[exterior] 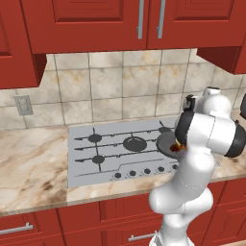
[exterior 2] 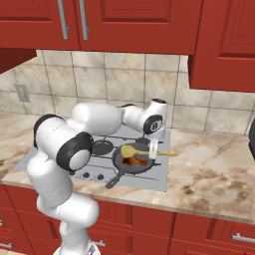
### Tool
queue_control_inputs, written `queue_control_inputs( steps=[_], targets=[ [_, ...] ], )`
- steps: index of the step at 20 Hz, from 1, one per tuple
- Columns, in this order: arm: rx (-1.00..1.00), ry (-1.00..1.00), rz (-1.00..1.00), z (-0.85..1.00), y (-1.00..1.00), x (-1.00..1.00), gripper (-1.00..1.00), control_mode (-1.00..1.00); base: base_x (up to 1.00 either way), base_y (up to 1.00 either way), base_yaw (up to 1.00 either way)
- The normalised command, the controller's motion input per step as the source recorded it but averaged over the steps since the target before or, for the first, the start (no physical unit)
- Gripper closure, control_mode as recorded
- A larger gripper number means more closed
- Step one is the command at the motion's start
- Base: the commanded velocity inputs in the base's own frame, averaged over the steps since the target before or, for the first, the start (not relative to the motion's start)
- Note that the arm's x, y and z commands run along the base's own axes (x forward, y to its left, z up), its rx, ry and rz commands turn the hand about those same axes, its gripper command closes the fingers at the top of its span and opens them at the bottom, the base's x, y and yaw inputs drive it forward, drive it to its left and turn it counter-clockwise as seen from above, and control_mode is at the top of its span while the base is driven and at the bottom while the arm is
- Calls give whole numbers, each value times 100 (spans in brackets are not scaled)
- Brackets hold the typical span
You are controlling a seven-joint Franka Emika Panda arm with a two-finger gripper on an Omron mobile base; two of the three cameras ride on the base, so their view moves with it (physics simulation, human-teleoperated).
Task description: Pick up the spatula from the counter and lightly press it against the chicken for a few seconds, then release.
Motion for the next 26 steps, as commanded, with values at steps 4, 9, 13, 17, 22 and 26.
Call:
queue_control_inputs(
  steps=[4, 9, 13, 17, 22, 26],
  targets=[
    [5, -16, 4, 19, 0, -40, 100, -100, 0, 0, 0],
    [6, -16, 4, 25, 0, -32, 100, -100, 0, 0, 0],
    [6, -19, 6, 35, 0, -36, 100, -100, 0, 0, 0],
    [6, -19, 6, 43, 2, -34, 100, -100, 0, 0, 0],
    [6, -18, 5, 37, 10, -42, 100, -100, 0, 0, 0],
    [4, -18, 4, 33, 23, -44, 100, -100, 0, 0, 0]
  ],
)
